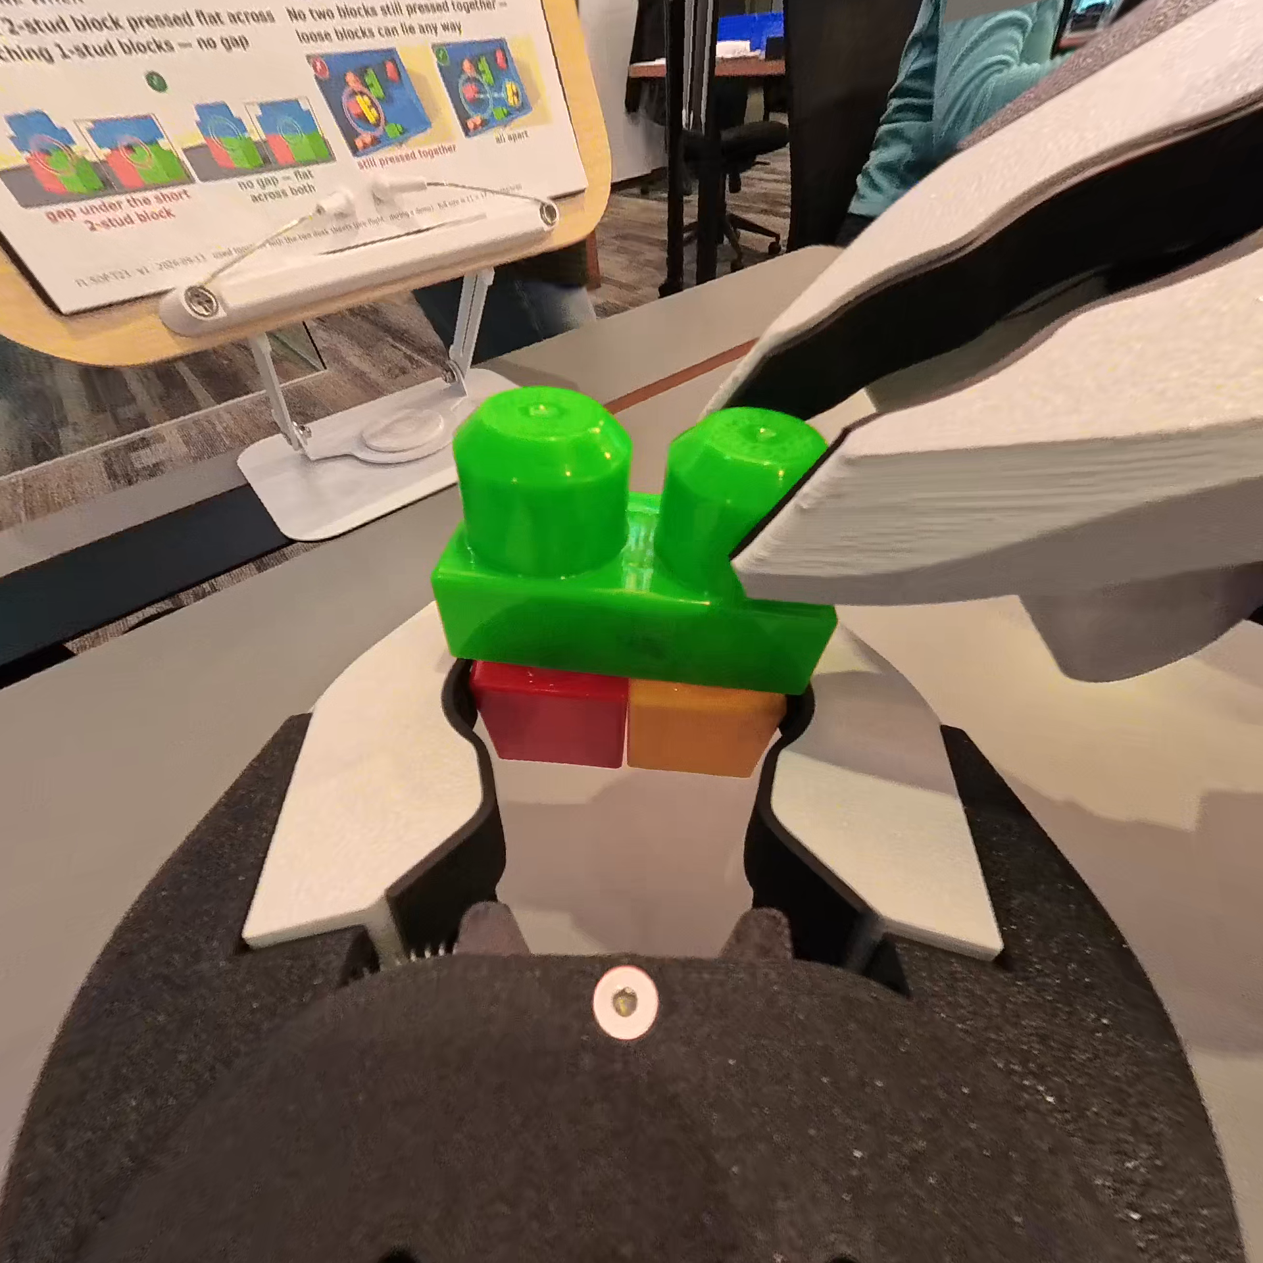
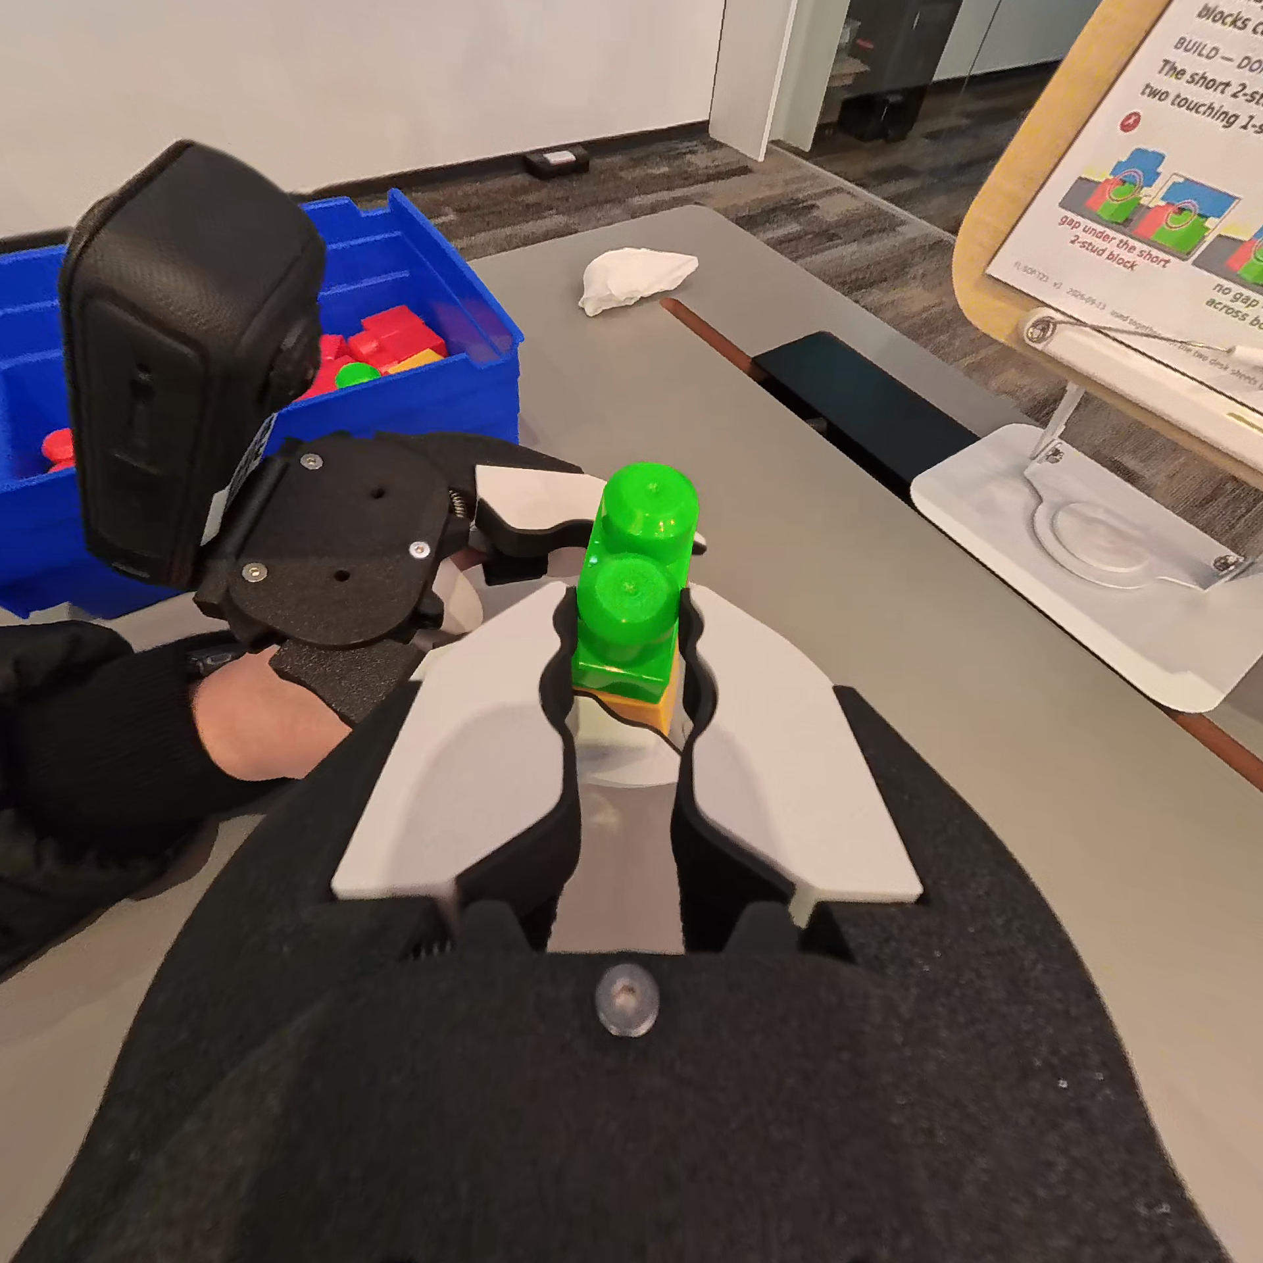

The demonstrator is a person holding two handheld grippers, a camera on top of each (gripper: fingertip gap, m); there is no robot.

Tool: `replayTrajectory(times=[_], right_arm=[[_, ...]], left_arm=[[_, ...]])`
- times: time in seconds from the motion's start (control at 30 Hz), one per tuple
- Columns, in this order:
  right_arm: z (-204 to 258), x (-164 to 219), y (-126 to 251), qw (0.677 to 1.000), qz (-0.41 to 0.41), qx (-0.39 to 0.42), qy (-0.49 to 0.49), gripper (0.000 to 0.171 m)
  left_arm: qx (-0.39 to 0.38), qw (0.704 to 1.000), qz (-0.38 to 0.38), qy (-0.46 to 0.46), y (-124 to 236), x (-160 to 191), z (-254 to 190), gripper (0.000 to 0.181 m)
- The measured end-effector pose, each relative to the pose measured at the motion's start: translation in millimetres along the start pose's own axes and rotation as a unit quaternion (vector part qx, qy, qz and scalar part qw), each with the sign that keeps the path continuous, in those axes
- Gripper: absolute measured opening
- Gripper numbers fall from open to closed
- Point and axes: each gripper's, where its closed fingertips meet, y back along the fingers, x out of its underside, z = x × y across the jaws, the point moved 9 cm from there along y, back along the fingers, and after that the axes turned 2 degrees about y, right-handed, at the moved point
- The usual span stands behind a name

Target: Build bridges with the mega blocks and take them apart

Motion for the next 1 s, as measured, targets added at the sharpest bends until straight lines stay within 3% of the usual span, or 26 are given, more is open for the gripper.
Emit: replayTrajectory(times=[0.03,0.8,0.9,1.0], right_arm=[[0,-1,1,1.0,0.001,-0.001,0.001,0.028],[7,-7,-1,0.999,0.031,0.017,0.036,0.028],[3,-11,-1,0.999,0.015,0.033,0.028,0.052],[3,-19,-3,0.999,-0.003,0.027,0.023,0.045]], left_arm=[[-0.001,1.0,-0.004,0.0,1,-1,0,0.088],[-0.019,1.0,-0.003,-0.013,3,-2,3,0.088],[-0.028,0.999,0.0,-0.025,5,-3,2,0.088],[-0.03,0.999,0.01,-0.033,2,-1,1,0.088]])
